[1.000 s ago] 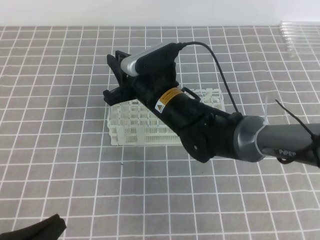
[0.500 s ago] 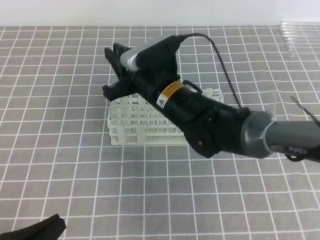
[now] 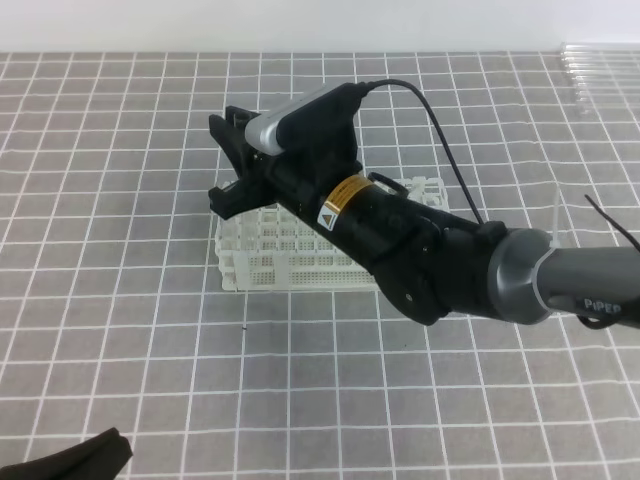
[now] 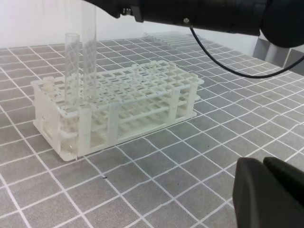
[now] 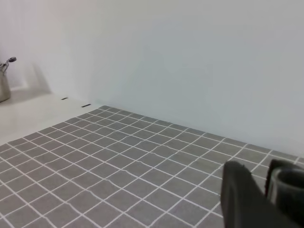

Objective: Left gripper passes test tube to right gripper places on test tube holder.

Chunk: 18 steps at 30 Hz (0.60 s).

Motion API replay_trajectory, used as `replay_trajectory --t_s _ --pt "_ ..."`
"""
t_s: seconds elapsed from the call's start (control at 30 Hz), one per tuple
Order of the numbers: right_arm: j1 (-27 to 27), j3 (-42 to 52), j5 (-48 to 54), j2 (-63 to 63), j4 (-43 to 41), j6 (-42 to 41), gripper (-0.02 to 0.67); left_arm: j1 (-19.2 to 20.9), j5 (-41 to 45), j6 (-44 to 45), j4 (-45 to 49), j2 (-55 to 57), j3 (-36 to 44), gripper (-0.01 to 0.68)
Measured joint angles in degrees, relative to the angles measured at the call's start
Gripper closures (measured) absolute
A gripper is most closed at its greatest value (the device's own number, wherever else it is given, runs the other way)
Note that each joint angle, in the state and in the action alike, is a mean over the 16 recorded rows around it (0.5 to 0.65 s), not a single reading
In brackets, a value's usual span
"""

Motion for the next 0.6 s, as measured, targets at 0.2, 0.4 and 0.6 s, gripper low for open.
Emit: replay_trajectory --t_s 0.2,0.4,0.6 --pt "0.0 0.4 -0.9 0.4 -0.2 0.2 0.564 0.0 -0.1 0.0 0.0 -0.1 -0.1 0.673" --pt "0.0 0.4 -1.5 1.0 -0.2 0.3 0.564 0.0 -0.1 0.0 0.0 0.0 -0.1 0.674" --pt "0.0 0.4 -2.1 1.8 -0.3 0.3 0.564 0.0 -0.2 0.0 0.1 -0.1 -0.2 0.673"
